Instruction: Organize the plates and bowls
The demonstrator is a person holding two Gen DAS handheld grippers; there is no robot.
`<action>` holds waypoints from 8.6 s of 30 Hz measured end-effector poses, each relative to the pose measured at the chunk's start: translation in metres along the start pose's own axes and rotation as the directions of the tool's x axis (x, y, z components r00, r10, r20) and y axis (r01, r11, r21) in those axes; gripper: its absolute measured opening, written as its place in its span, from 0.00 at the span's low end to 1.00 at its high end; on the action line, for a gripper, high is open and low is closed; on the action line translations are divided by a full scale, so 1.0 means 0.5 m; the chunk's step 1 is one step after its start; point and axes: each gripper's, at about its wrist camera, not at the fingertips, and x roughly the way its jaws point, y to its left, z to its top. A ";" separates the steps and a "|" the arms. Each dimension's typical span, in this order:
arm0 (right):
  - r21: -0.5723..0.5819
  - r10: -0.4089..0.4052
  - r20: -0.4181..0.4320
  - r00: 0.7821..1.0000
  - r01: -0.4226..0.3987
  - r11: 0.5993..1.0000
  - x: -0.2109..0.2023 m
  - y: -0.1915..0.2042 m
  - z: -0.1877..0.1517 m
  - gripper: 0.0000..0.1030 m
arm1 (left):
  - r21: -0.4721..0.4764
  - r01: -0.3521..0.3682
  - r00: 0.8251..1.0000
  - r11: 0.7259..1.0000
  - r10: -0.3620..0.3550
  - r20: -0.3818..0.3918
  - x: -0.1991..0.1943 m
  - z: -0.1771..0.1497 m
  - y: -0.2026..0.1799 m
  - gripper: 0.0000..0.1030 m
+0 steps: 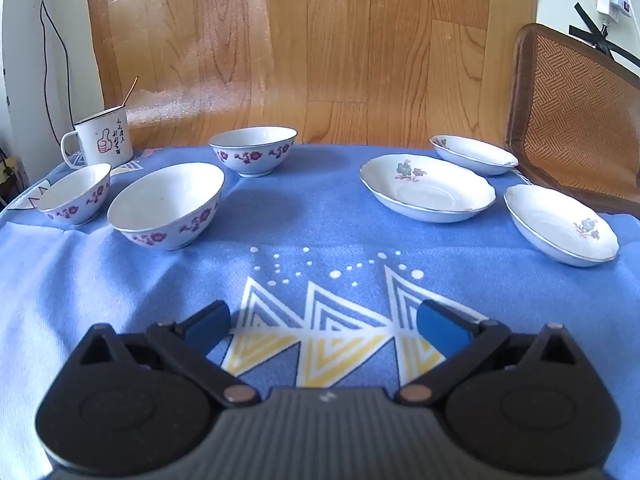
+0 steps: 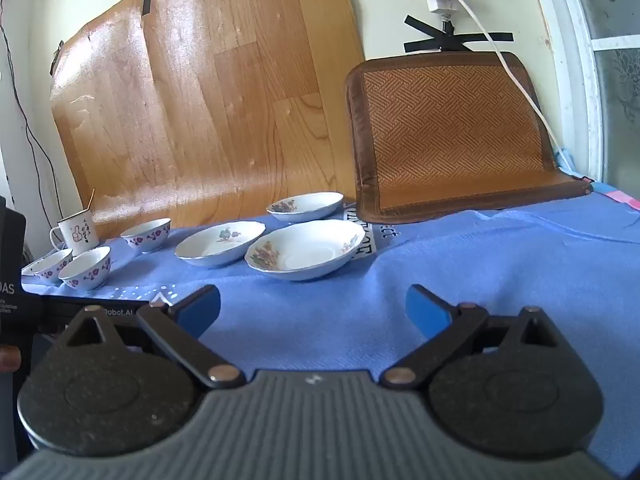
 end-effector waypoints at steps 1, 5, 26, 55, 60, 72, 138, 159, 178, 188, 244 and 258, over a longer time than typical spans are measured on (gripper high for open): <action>0.005 0.002 0.002 1.000 -0.002 1.000 0.000 0.000 0.000 0.98 | 0.001 0.001 1.000 1.000 -0.001 -0.001 0.000 0.000 -0.001 1.00; 0.004 -0.001 0.000 1.000 0.001 1.000 0.002 0.001 -0.001 0.98 | 0.003 0.002 1.000 1.000 -0.002 -0.005 -0.004 0.002 -0.001 1.00; 0.019 -0.076 -0.029 0.997 0.077 0.997 -0.025 -0.003 -0.006 0.98 | -0.013 0.048 0.999 0.999 -0.048 0.013 -0.081 -0.037 0.003 1.00; -0.006 -0.059 -0.032 0.998 0.059 0.998 -0.069 0.018 -0.006 0.98 | 0.019 0.057 0.998 0.998 -0.056 -0.040 -0.092 -0.060 -0.032 1.00; -0.003 -0.055 -0.037 0.998 0.055 0.999 -0.068 0.021 -0.009 0.98 | 0.024 0.054 0.998 0.998 -0.053 -0.044 -0.091 -0.061 -0.036 1.00; 0.017 -0.032 -0.047 0.998 0.033 0.999 -0.069 0.022 -0.012 0.98 | 0.041 0.099 0.995 0.994 -0.098 -0.027 -0.104 -0.074 -0.027 1.00; 0.140 0.072 -0.227 0.971 -0.041 0.989 0.131 -0.119 0.141 0.22 | -0.242 0.538 0.774 0.808 -0.587 -0.237 0.062 0.161 -0.063 0.22; 0.224 0.213 -0.424 0.880 -0.126 0.967 0.270 -0.163 0.192 0.22 | -0.296 0.536 0.755 0.791 -0.606 -0.251 0.129 0.196 -0.095 0.22; 0.218 0.190 -0.433 0.881 -0.102 0.971 0.286 -0.163 0.179 0.22 | -0.363 0.520 0.741 0.774 -0.620 -0.260 0.152 0.186 -0.077 0.27; 0.249 0.188 -0.453 0.871 -0.079 0.965 0.305 -0.170 0.166 0.22 | -0.367 0.514 0.730 0.775 -0.620 -0.287 0.174 0.184 -0.095 0.27; 0.228 -0.176 -0.315 0.933 0.254 0.940 -0.114 -0.416 0.056 0.16 | -0.005 0.731 0.605 0.682 -0.651 -0.458 -0.071 0.027 -0.527 0.12; 0.185 -0.148 -0.216 0.965 0.189 0.964 -0.132 -0.361 0.133 0.35 | 0.016 0.647 0.724 0.762 -0.607 -0.328 -0.074 0.085 -0.278 0.23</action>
